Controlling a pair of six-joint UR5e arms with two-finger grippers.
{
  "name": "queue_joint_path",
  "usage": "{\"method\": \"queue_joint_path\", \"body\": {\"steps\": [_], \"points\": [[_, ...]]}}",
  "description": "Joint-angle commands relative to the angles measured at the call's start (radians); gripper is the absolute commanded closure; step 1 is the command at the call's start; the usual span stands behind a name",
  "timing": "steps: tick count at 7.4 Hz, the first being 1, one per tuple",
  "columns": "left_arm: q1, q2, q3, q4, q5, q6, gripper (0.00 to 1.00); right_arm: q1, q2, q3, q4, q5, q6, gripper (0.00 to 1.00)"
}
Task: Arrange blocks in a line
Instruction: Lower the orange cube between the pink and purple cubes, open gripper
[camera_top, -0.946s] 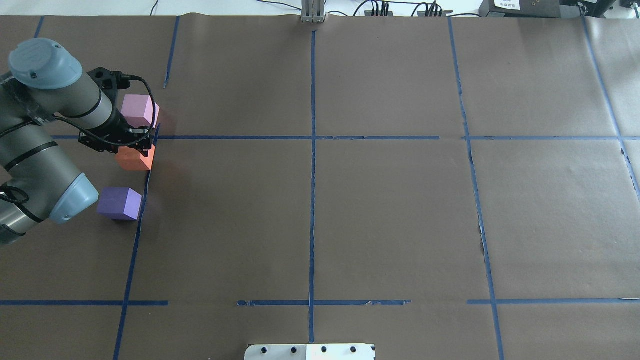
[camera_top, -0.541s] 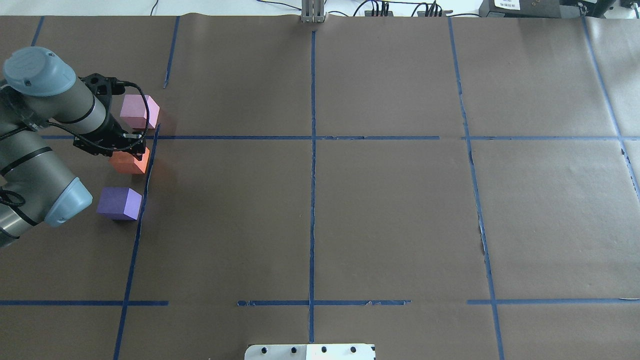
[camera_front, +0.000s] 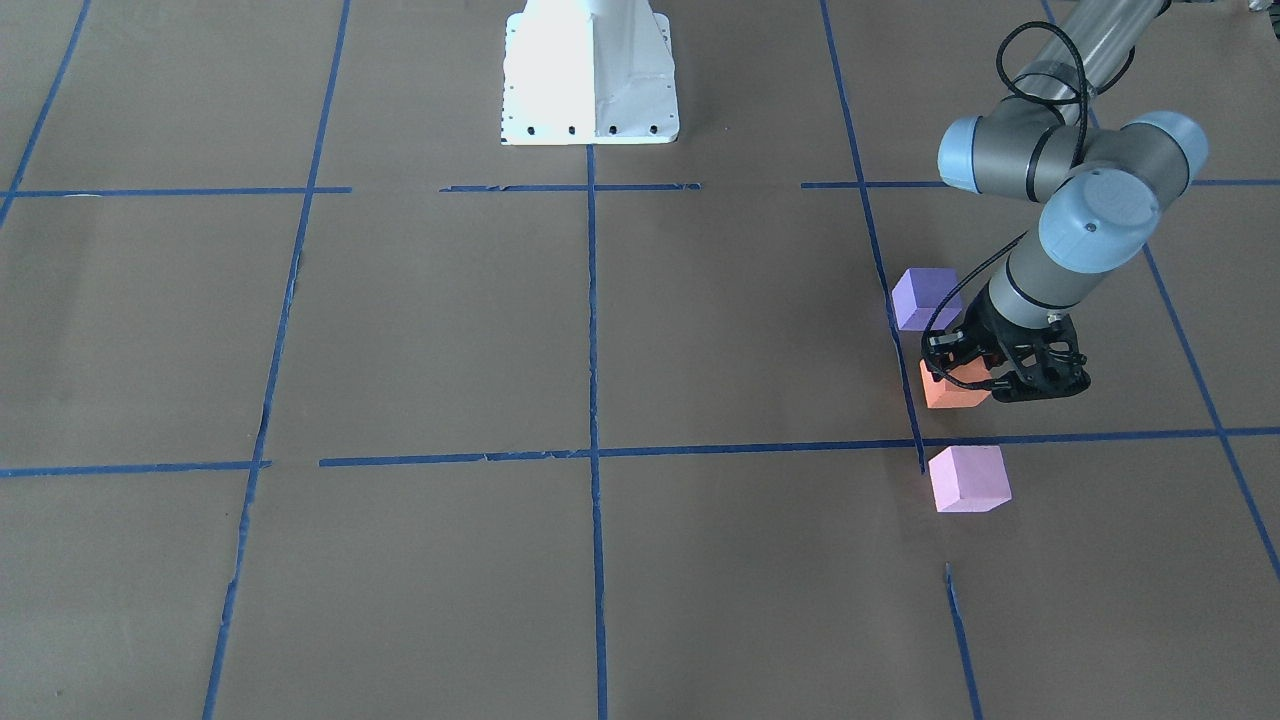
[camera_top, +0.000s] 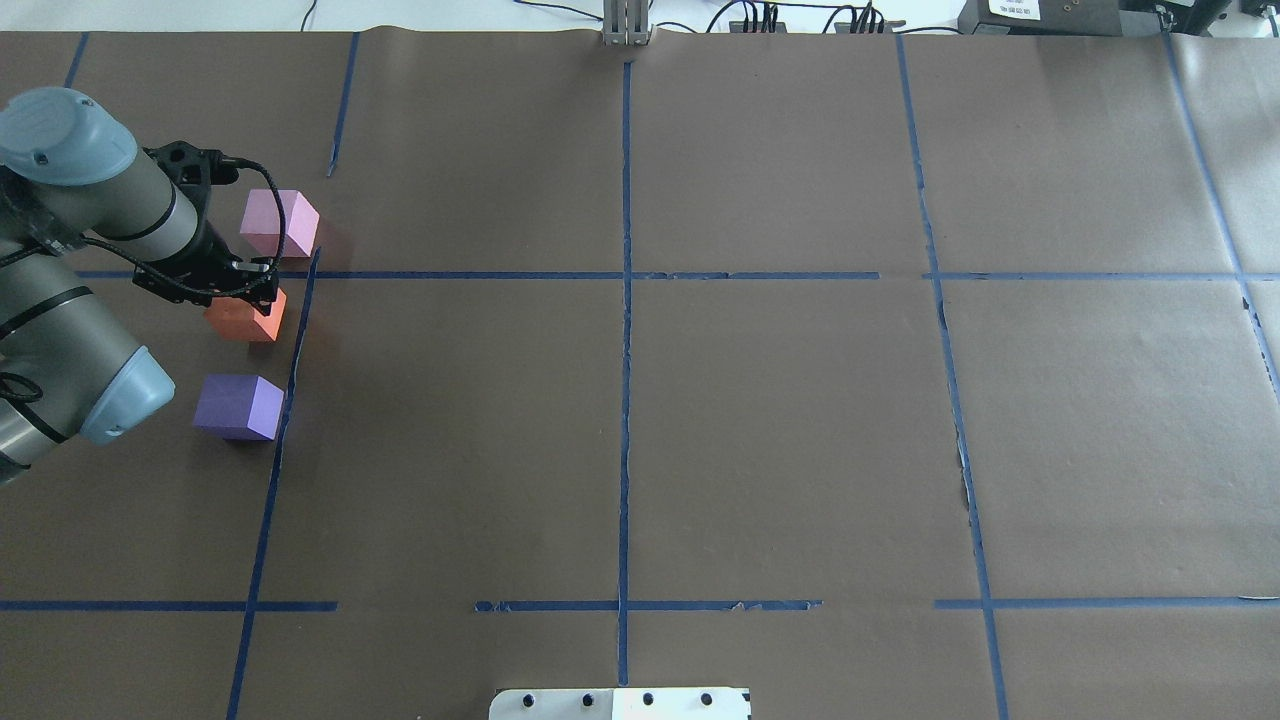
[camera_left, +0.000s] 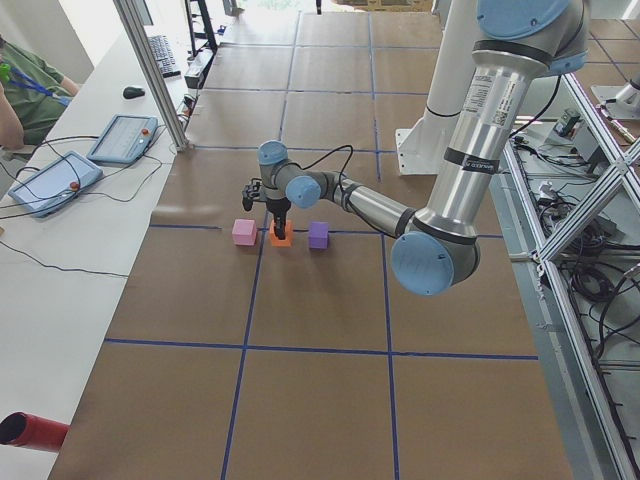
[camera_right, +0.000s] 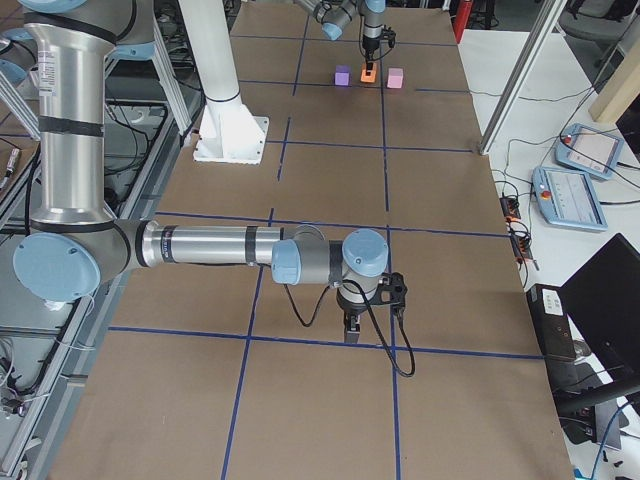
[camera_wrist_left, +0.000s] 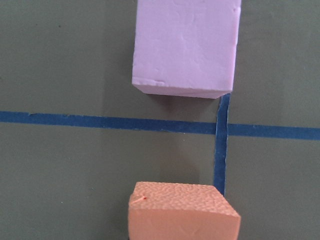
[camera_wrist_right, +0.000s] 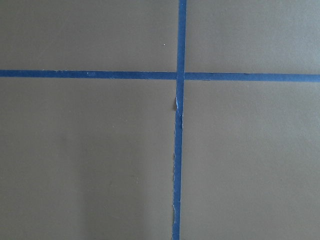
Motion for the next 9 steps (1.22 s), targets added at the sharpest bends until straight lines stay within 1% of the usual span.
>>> {"method": "queue_joint_path", "body": {"steps": [1, 2, 4, 5, 6, 8, 9], "points": [[-0.002, 0.0, 0.002, 0.0, 0.0, 0.005, 0.54, -0.001, 0.0, 0.0, 0.001, 0.0, 0.0, 0.0], [-0.002, -0.001, 0.002, 0.0, -0.002, 0.005, 0.55, 0.001, 0.0, 0.0, 0.001, 0.0, 0.0, 0.0], [-0.002, -0.001, -0.001, 0.0, -0.046, 0.005, 0.55, 0.001, 0.0, 0.0, 0.001, 0.0, 0.0, 0.0], [-0.002, -0.001, -0.001, 0.0, -0.046, 0.005, 0.55, -0.001, 0.0, 0.0, 0.001, 0.0, 0.0, 0.0], [-0.002, -0.001, 0.001, 0.0, -0.046, 0.005, 0.53, -0.001, 0.0, 0.0, 0.001, 0.0, 0.0, 0.0], [-0.002, -0.001, 0.001, 0.0, -0.046, 0.005, 0.0, 0.001, 0.0, 0.0, 0.001, 0.0, 0.0, 0.0], [-0.002, -0.001, 0.001, 0.0, -0.046, 0.005, 0.0, 0.001, 0.0, 0.0, 0.001, 0.0, 0.0, 0.0]]}}
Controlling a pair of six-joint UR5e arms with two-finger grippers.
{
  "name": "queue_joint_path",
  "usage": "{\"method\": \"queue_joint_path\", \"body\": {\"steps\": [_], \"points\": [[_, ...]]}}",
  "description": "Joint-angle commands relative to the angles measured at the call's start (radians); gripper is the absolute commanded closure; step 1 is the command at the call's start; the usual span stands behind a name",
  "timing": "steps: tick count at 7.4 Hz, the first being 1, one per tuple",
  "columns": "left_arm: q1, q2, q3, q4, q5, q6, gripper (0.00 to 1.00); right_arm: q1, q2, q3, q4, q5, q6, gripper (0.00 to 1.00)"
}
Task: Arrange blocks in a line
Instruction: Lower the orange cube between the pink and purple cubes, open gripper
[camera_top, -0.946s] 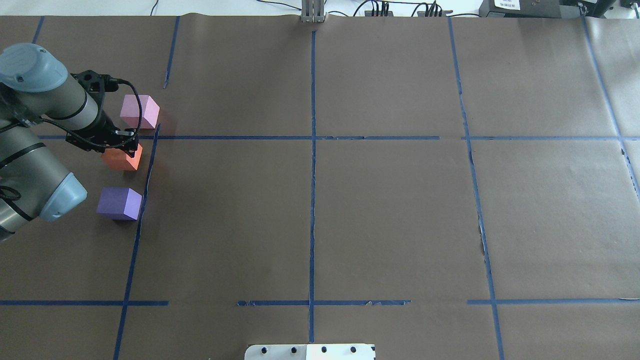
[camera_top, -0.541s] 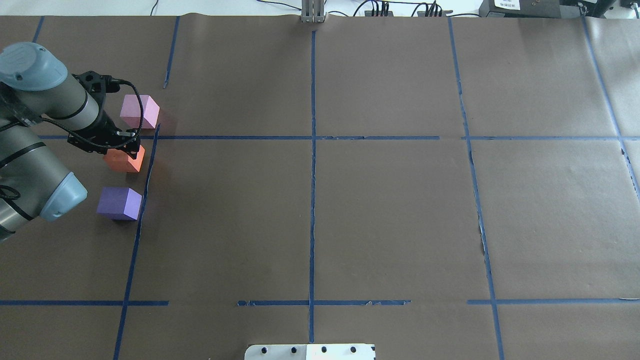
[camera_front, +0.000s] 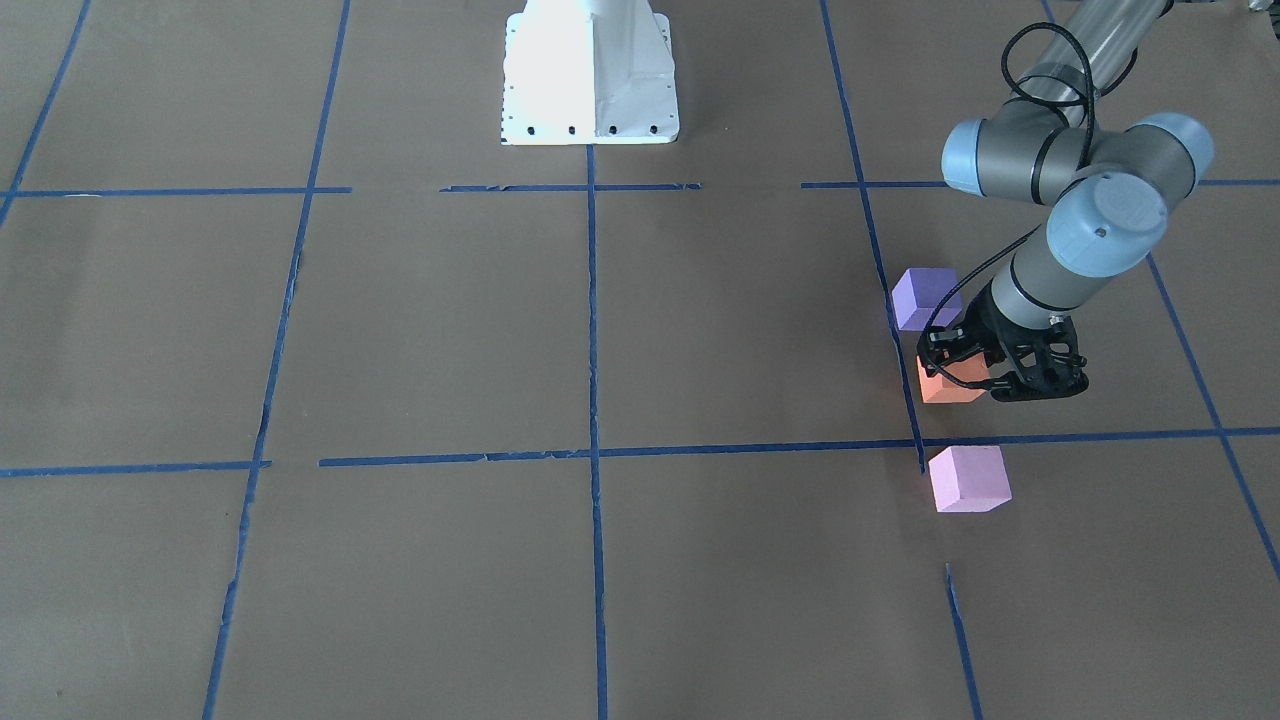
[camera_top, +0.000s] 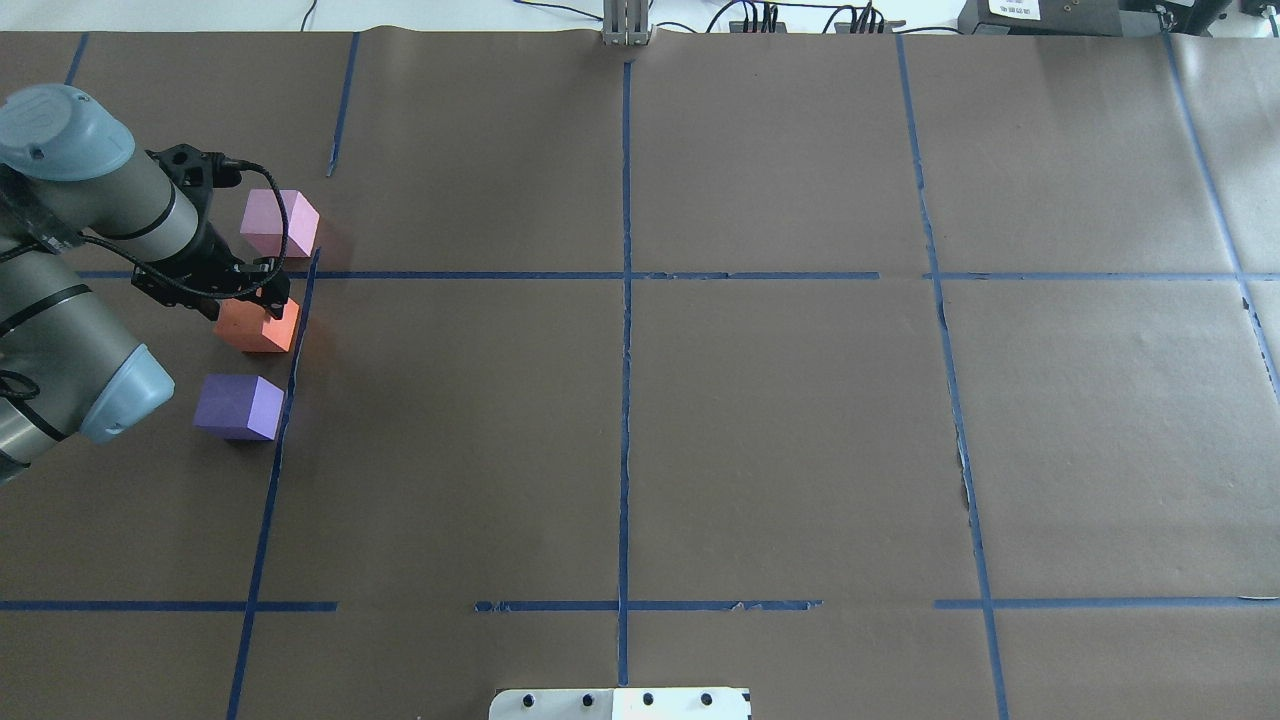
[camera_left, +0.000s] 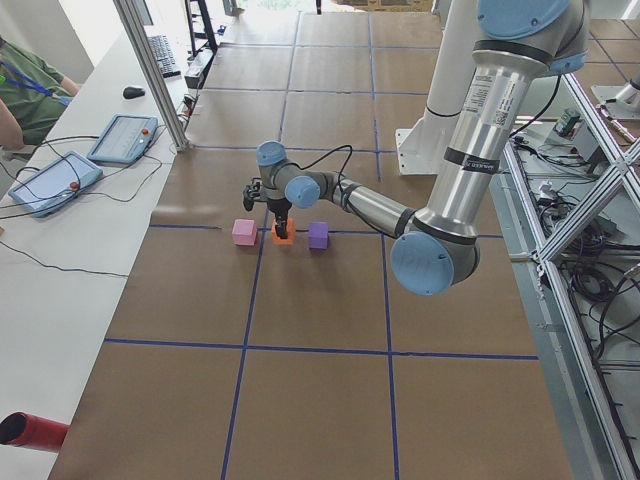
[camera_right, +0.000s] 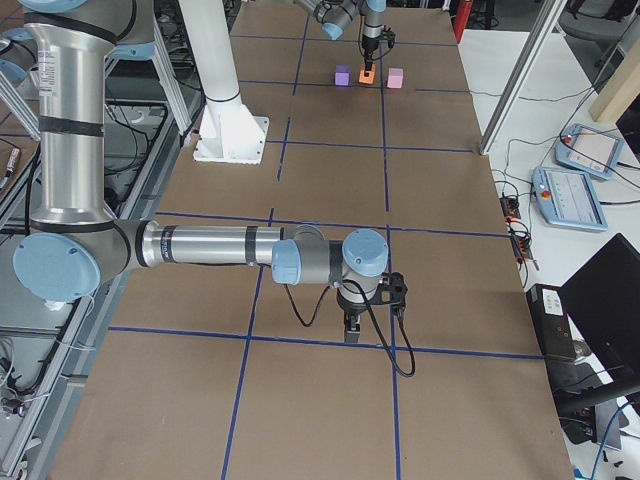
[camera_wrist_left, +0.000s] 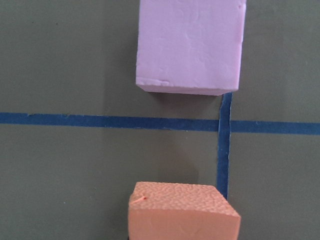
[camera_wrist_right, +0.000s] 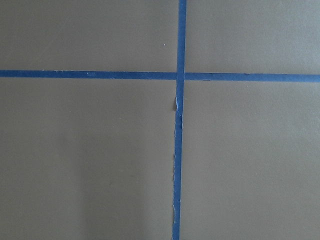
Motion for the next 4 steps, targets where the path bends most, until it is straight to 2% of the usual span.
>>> {"method": "queue_joint_path", "body": {"steps": [1, 4], "points": [[0.0, 0.0, 0.0, 0.0, 0.0, 0.0, 0.0, -0.001, 0.0, 0.0, 0.0, 0.0, 0.0, 0.0], [-0.017, -0.006, 0.0, 0.0, 0.0, 0.006, 0.0, -0.001, 0.0, 0.0, 0.0, 0.0, 0.0, 0.0]]}}
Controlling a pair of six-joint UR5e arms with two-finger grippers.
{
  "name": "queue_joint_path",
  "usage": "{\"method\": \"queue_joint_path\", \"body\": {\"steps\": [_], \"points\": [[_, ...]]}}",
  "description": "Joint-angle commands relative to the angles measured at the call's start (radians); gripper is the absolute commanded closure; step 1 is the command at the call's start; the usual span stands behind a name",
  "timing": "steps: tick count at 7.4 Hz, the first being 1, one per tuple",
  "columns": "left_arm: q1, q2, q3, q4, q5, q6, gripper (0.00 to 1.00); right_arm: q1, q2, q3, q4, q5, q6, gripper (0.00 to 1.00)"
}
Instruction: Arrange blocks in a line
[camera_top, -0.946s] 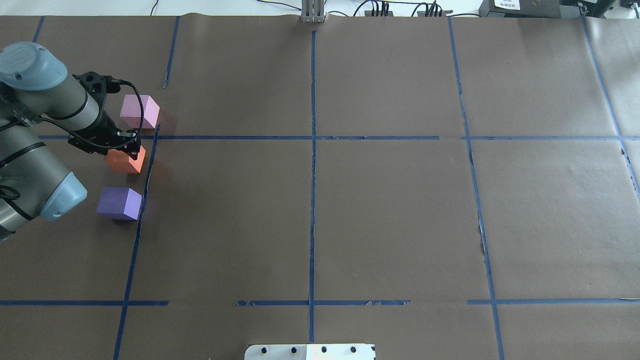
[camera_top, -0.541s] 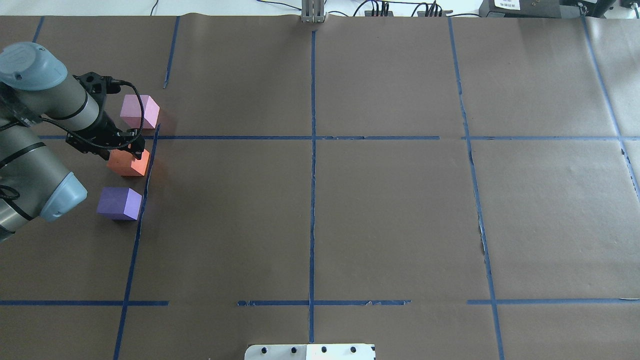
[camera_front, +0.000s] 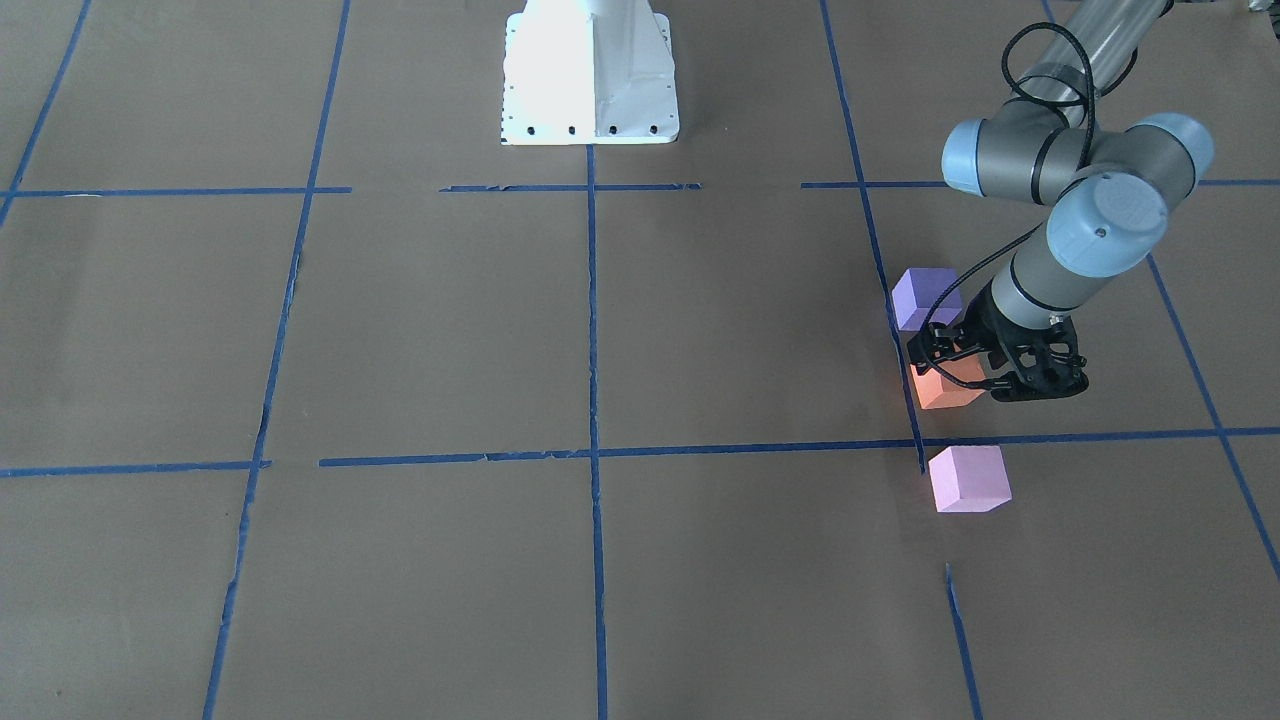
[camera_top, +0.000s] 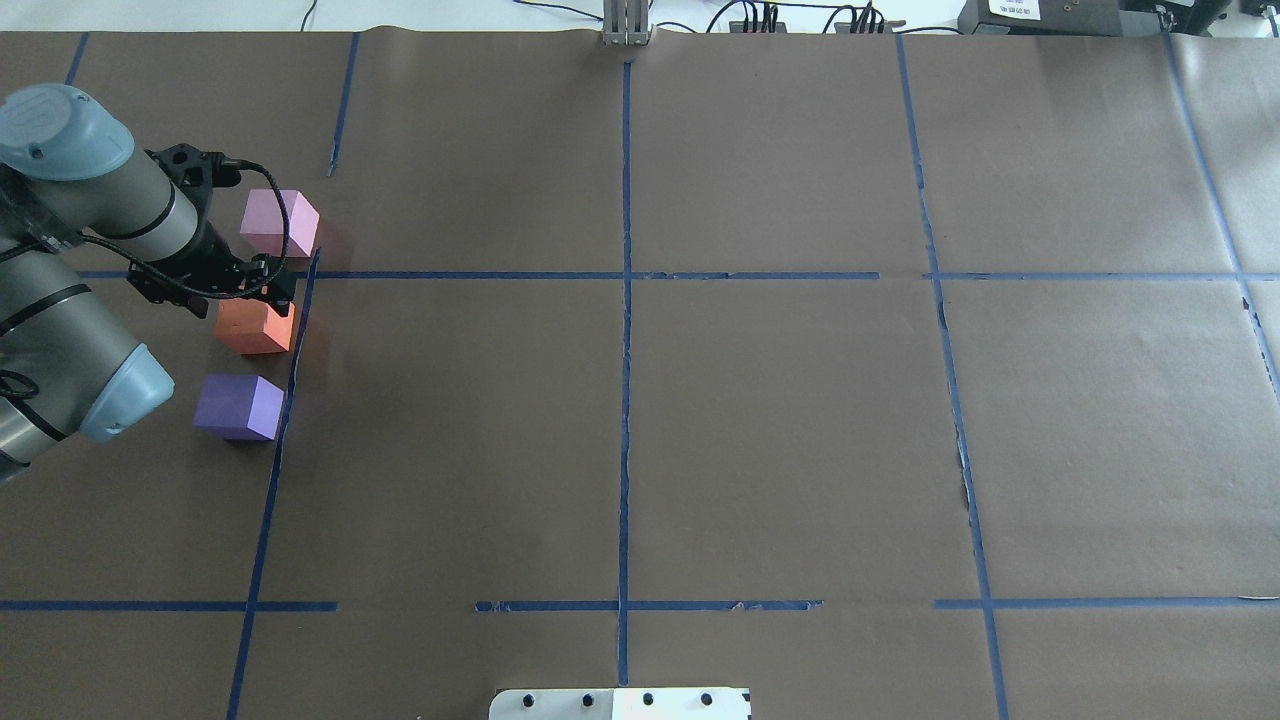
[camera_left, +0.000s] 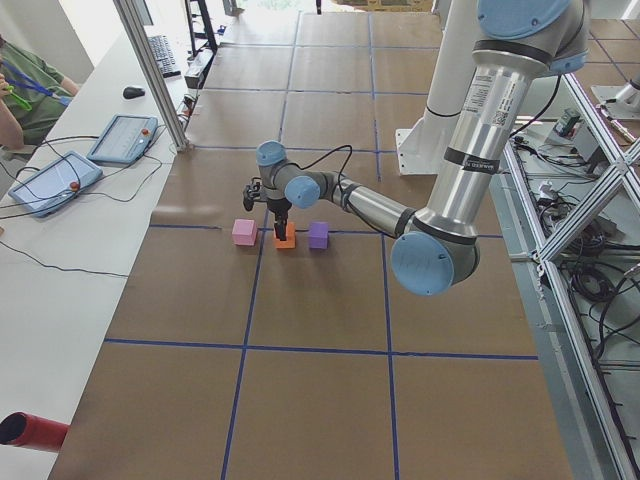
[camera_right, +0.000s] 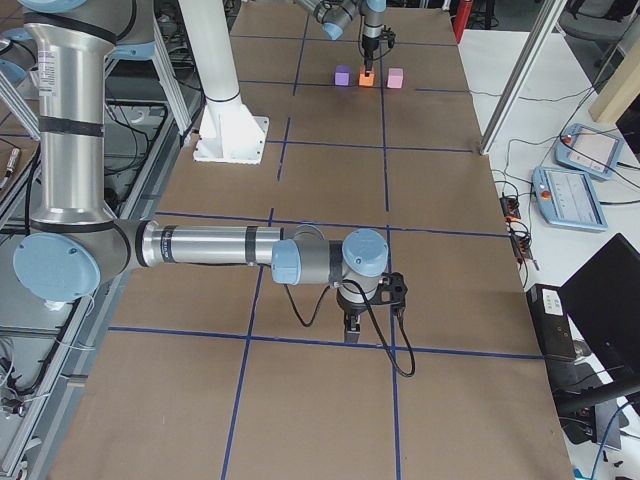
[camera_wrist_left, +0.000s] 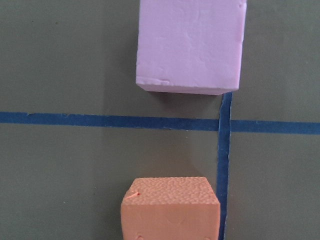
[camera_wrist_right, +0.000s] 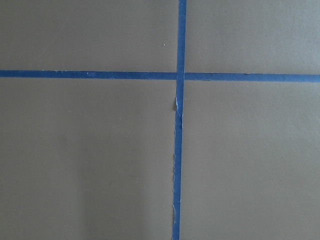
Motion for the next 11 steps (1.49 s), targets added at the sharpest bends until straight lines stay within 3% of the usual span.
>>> {"method": "queue_joint_path", "body": {"steps": [1, 3, 5, 6, 9, 11], "points": [[-0.044, -0.011, -0.003, 0.005, 0.0, 0.068, 0.0, 0.0, 0.0, 0.0, 0.0, 0.0, 0.0, 0.0], [-0.105, 0.004, -0.065, 0.015, 0.002, 0.159, 0.0, -0.001, 0.0, 0.0, 0.0, 0.0, 0.0, 0.0], [-0.234, 0.014, -0.064, 0.043, -0.03, 0.314, 0.0, -0.001, 0.0, 0.0, 0.0, 0.0, 0.0, 0.0], [-0.298, 0.032, -0.071, 0.114, -0.041, 0.41, 0.0, -0.001, 0.0, 0.0, 0.0, 0.0, 0.0, 0.0], [-0.495, 0.16, -0.049, 0.141, -0.1, 0.686, 0.0, 0.0, 0.0, 0.0, 0.0, 0.0, 0.0, 0.0], [-0.596, 0.253, 0.026, 0.13, -0.185, 0.9, 0.0, 0.0, 0.0, 0.0, 0.0, 0.0, 0.0, 0.0]]}}
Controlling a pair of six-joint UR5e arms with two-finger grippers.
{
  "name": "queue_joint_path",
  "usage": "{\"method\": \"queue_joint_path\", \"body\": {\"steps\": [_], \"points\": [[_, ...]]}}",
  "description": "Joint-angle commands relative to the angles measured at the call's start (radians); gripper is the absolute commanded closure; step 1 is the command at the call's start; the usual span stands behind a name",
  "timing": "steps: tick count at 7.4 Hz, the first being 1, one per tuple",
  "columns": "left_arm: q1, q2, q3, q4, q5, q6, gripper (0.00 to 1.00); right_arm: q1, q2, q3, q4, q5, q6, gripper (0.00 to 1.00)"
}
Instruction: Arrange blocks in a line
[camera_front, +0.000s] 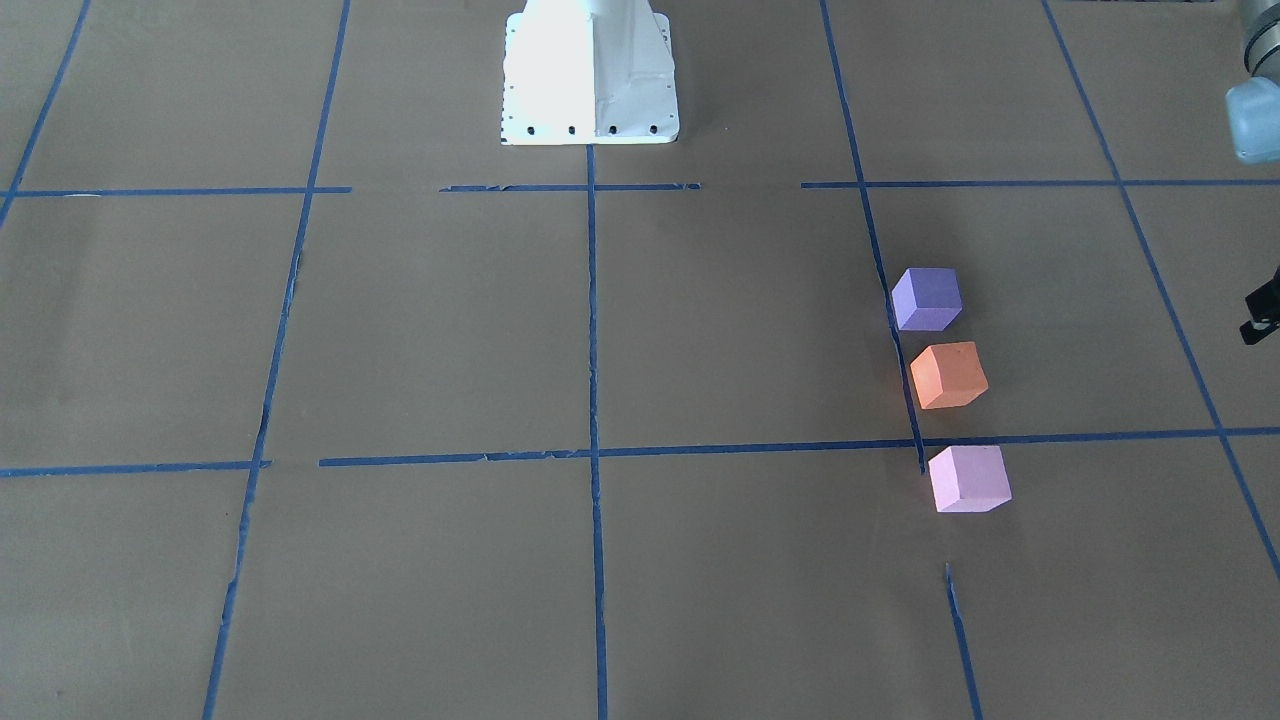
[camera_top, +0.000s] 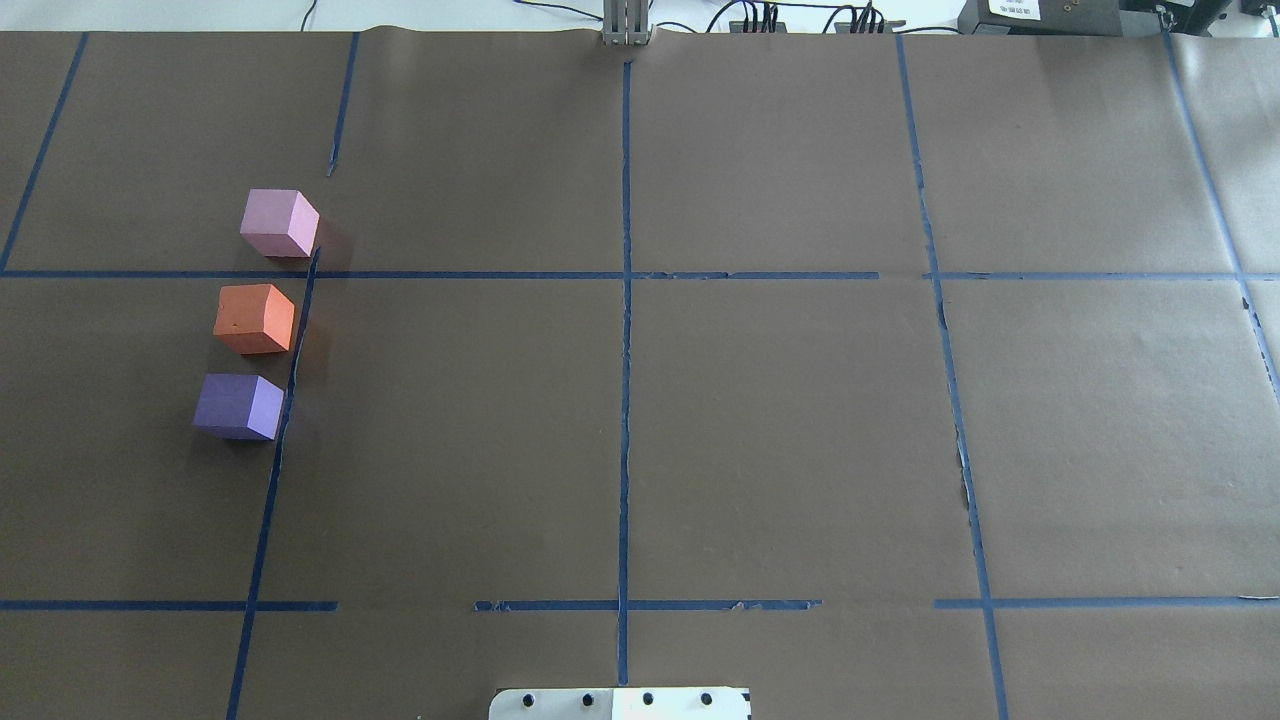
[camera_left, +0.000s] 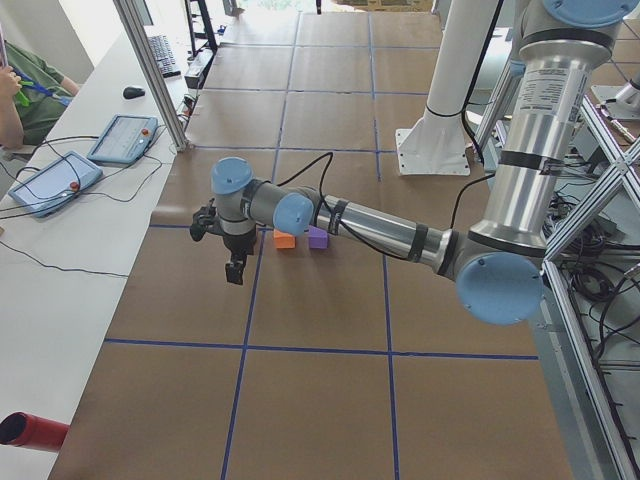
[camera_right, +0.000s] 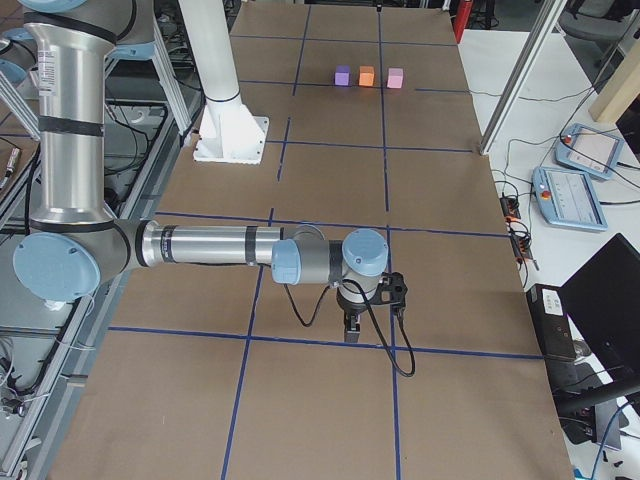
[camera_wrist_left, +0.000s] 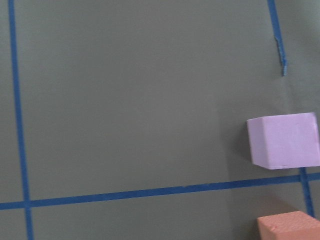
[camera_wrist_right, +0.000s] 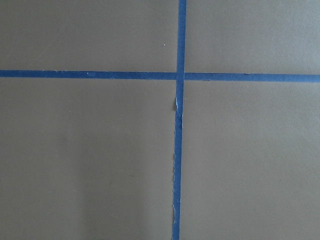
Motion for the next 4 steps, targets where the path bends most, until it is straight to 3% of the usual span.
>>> {"method": "queue_joint_path", "body": {"steps": [1, 4], "points": [[-0.102, 0.077, 0.062, -0.001, -0.069, 0.238, 0.0, 0.0, 0.0, -0.002, 0.0, 0.0, 0.001, 0.0], [-0.13, 0.097, 0.064, 0.007, -0.062, 0.233, 0.0, -0.001, 0.0, -0.002, 0.0, 0.0, 0.001, 0.0]]}}
